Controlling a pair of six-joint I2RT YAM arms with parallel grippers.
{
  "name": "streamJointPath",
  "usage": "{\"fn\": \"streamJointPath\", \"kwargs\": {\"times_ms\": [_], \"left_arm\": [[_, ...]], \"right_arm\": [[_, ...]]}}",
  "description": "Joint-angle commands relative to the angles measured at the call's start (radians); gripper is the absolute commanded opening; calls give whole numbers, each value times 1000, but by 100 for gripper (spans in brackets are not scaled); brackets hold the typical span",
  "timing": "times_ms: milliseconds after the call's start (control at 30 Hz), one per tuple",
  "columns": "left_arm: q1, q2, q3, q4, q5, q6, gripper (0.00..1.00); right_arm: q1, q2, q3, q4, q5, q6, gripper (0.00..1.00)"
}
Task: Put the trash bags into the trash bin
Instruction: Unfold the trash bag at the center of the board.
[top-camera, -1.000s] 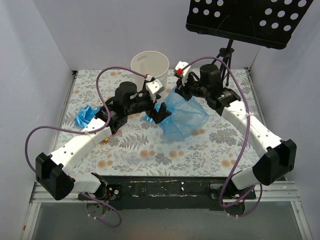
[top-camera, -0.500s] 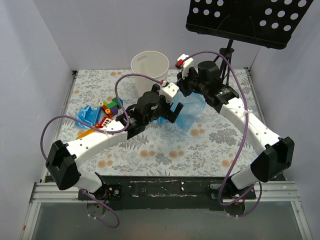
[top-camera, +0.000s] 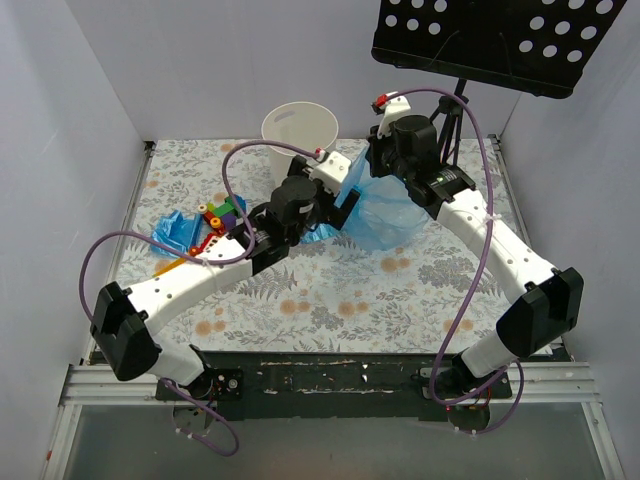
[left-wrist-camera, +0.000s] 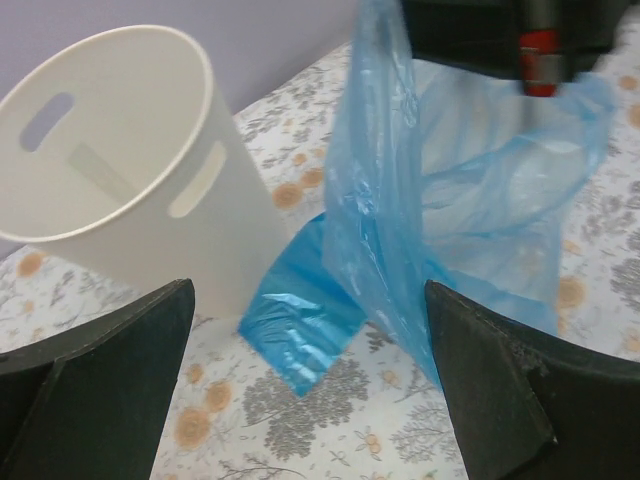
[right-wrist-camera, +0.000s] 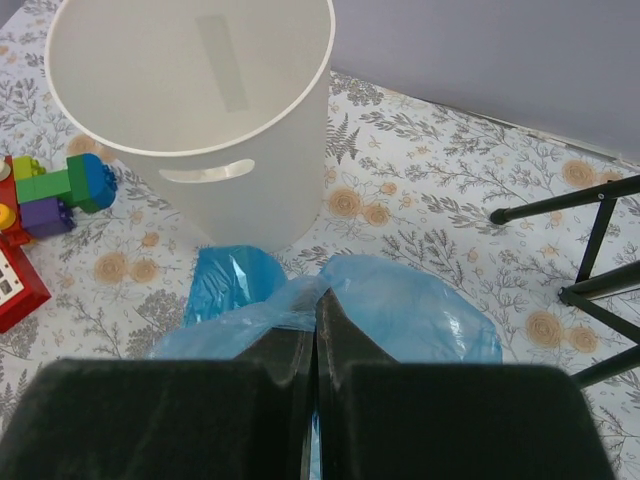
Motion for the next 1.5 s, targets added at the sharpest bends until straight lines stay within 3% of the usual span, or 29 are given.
{"fn": "streamJointPath", "kwargs": {"times_ms": [0, 67, 200, 300, 667, 867, 1067, 1233, 1267, 1333, 1367, 1467], "left_arm": [[94, -60, 3, 3, -74, 8, 98], [110, -58, 14, 9, -56, -10, 98], [104, -98, 18, 60, 217, -74, 98], [52, -74, 30, 60, 247, -104, 98], [-47, 124, 81, 72, 84, -96, 98], [-18, 166, 75, 60, -75, -78, 96], [57, 111, 52, 33, -3, -67, 52], [140, 97, 49, -26, 184, -79, 19], [151, 91, 50, -29, 229, -82, 12], [166, 71, 54, -31, 302, -90, 0], [170, 61, 57, -32, 319, -90, 0], [173, 35, 64, -32, 331, -99, 0]], "right_arm": [[1, -27, 17, 33, 42, 33, 1], [1, -31, 5, 32, 34, 38, 1], [1, -31, 5, 29, 32, 42, 1], [1, -25, 12, 32, 42, 42, 1], [-5, -36, -6, 56, 71, 65, 1], [-33, -50, -7, 64, 55, 79, 1], [-99, -94, -101, 41, -59, 35, 1], [-148, -139, -234, 72, -260, -51, 1], [-148, -148, -262, 81, -294, -100, 7], [-148, -174, -332, 105, -325, -163, 34], [-148, -183, -362, 110, -340, -190, 45], [-148, -197, -437, 119, -340, -224, 59]]}}
